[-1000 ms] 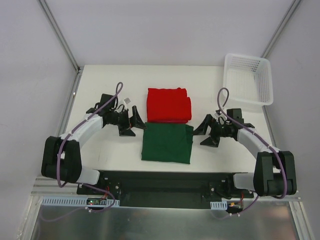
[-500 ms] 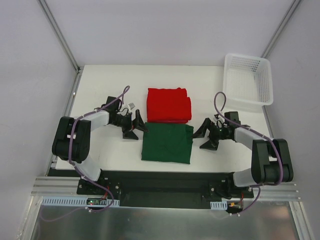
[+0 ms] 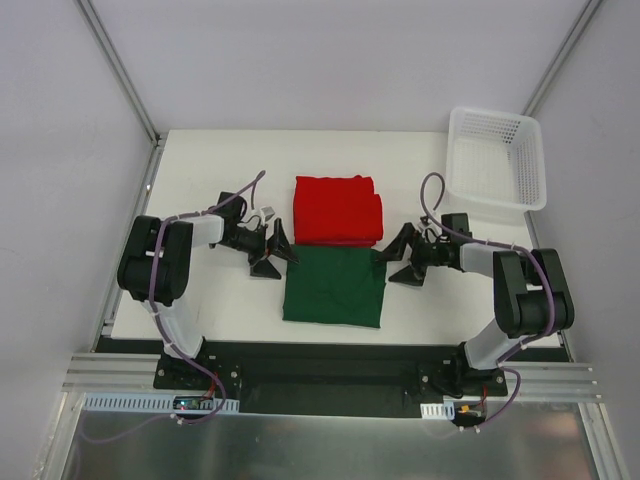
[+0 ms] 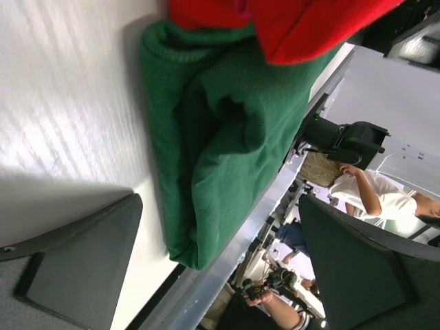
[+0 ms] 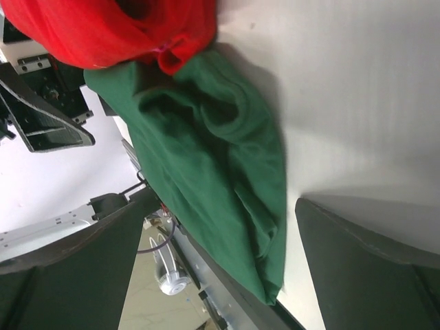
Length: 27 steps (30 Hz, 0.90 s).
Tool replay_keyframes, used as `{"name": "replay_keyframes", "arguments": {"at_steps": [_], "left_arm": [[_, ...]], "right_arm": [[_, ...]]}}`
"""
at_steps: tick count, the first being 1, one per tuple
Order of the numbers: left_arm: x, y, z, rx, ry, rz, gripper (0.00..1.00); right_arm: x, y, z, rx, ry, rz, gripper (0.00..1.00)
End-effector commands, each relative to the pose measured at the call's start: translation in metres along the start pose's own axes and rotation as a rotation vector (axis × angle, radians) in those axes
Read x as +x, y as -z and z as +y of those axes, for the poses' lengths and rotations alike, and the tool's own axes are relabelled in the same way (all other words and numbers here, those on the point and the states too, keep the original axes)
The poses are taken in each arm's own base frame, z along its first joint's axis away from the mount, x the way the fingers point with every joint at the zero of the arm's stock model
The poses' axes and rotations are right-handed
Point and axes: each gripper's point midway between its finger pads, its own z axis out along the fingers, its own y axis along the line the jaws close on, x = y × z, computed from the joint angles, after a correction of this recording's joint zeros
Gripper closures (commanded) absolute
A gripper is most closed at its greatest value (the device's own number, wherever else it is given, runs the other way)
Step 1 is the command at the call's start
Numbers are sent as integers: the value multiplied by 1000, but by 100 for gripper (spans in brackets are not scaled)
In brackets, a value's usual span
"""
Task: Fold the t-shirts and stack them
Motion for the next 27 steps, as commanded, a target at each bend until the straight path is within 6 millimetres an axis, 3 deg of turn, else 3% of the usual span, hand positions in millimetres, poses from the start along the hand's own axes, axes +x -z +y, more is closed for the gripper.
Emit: {"name": "replay_keyframes", "arguments": {"at_steps": [1,6,14,20,21,24,27], "left_arm": [[-18,0,-4,32,-86,-20,1],[-19,-3,-5,62,-90,-12,1],[-11,-4,-10,135,-102,-39,1],[-16,-1,-18,158,-140,-88,1],[-16,0,-19,158,-143,-92,1],[-17,0,-22,164,-148,-98,1],[-19,0,-22,165,-151,-103,1]], "right_arm": [[-2,-12,10,-8,71,-4,4],[15,-21,8,-24,60,19,4],[35,-17,-4,-25,62,17,4],[41,-3,2,0,76,-4,4],[45,1,-6,60,56,-6,4],[46,12,-5,101,95,-29,4],[48,12,-5,98,106,-42,4]]}}
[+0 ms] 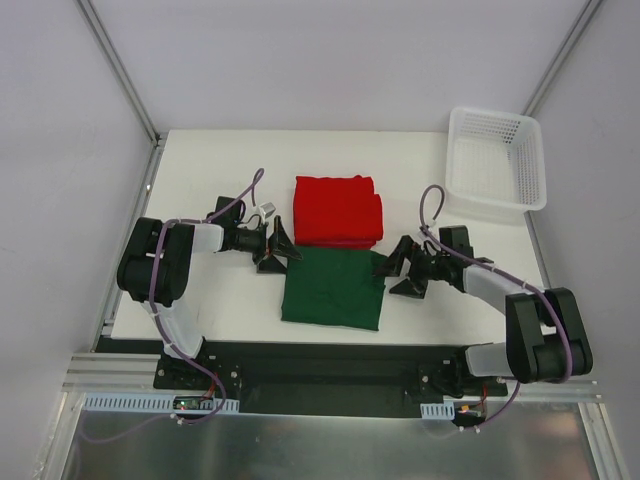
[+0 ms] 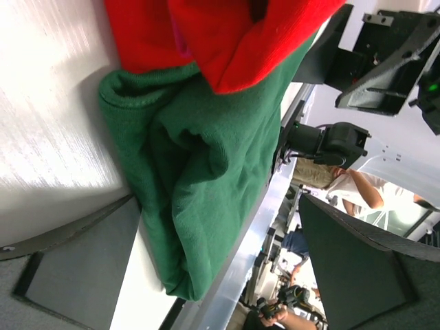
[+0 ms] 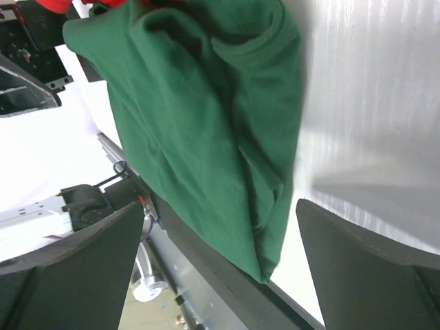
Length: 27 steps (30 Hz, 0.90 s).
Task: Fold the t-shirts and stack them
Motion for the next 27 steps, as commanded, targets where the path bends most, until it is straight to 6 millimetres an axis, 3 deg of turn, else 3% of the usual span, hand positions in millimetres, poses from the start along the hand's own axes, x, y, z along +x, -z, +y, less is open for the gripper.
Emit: {"name": "replay_keyframes", "arguments": {"at_steps": [1,8,13,27], "left_arm": [[-11,5,-9,17,-67,-47,1],[-17,5,-13,29,-83,-64,1],[-18,3,-11,38,-74,-60,1],[3,6,12,-78,-45,0,1]], "right_arm": [[6,3,-10,60,17,-12,4],[8,-16,-17,40,-5,-18,4],[-3,-29,-16,1,-17,-33,4],[-22,-38,-5,-25,-31,-40,4]]}}
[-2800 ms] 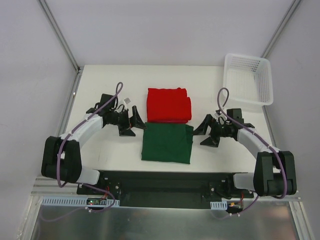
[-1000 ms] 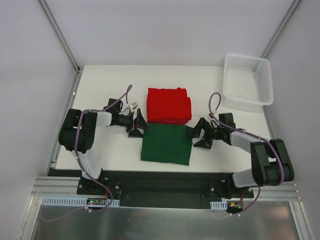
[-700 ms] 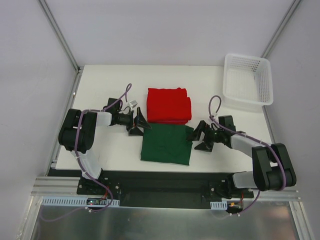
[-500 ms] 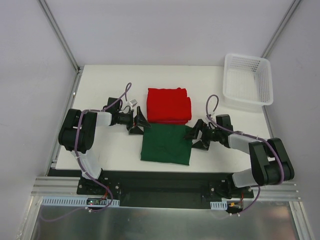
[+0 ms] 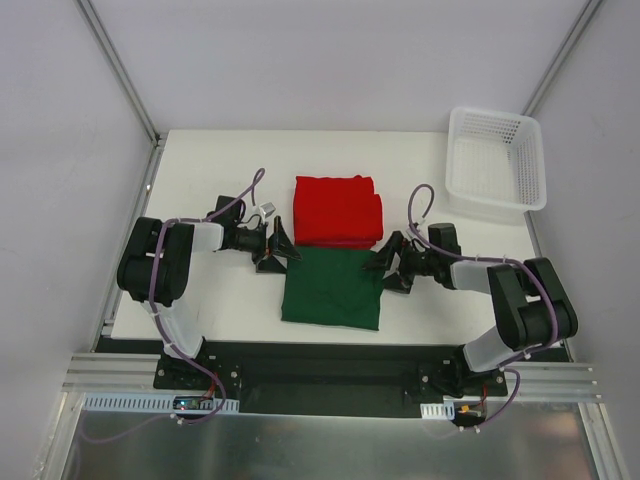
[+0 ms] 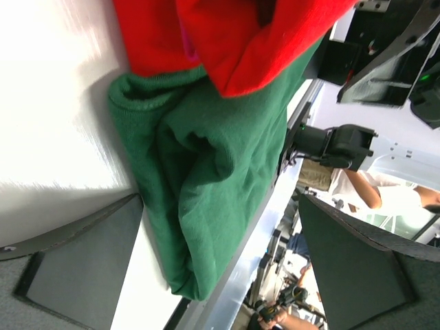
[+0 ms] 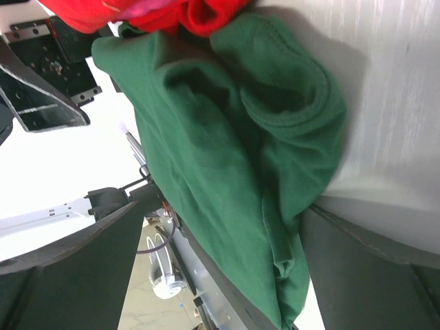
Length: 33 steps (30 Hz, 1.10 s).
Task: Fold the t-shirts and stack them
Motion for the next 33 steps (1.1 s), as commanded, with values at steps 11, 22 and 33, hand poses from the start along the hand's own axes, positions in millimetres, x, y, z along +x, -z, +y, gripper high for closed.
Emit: {"name": "replay_keyframes", "arguments": {"at_steps": [11,22,33], "left_arm": [[24,11,19,-108,5,34,1],[28,-4,22,-103,29,77,1],[29,-17,22,-97,15,94,1]], "right_arm": [[-18,-11,-6,57,15,-46,4],[3,-18,-5,62,17,-7,4],[27,5,-33,219,6,-1,4]]}}
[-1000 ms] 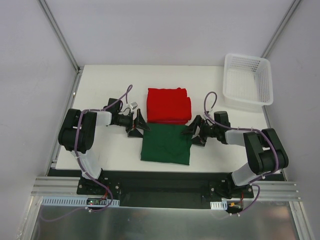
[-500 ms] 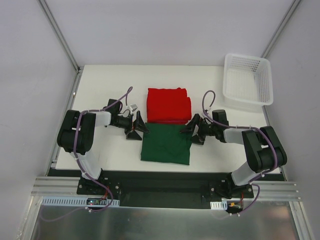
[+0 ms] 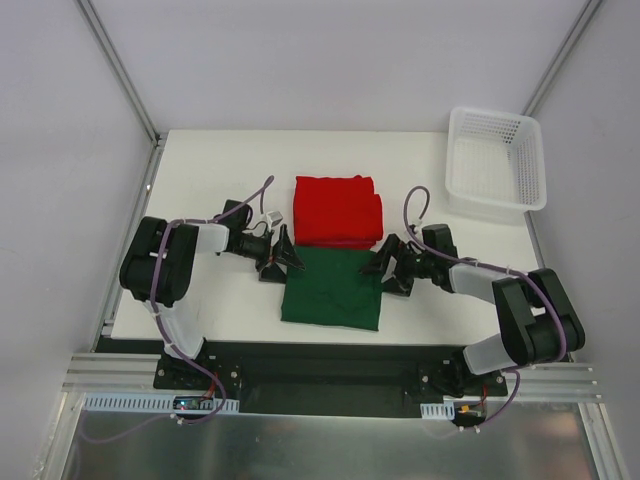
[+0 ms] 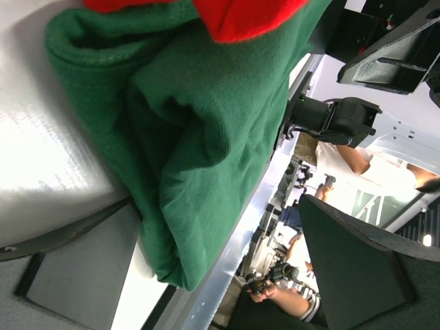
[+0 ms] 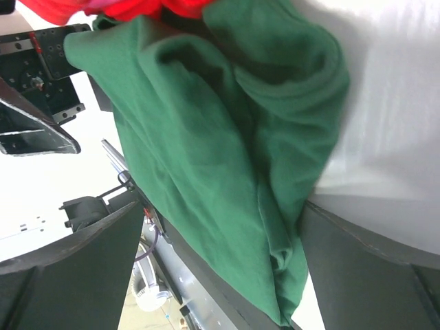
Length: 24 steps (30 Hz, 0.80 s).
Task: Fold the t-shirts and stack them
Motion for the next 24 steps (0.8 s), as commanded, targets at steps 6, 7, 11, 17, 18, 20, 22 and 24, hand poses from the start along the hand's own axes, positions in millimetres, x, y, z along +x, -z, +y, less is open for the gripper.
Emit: {"name": "replay_keyframes", "arguments": {"at_steps": [6,7,11,17,18,20,22,24], "left_arm": [[0,-15,19,-61,-13,-6,1],[-3,-16,18,-55,-24,-15,1],[0,-19,19,-42,-13,-19,1],[6,-27,20,-29,-7,-6,1],[7,-27,20,-30,-5,-5,1],[9,-28,20,-30,-6,0,1],[10,-29,19,-31,-8,2,1],[12,-30,19,-33,-10,6,1]], "right_arm": [[26,7,-37,146,-44,36,4],[27,8,-37,144,-40,35,4],[34,7,-41,148,-47,45,4],[42,3,-46,147,-62,57,4],[44,2,-47,149,-63,60,4],[45,0,-48,149,-60,62,4],[43,-4,-46,139,-52,50,4],[42,-8,-46,136,-65,56,4]]}}
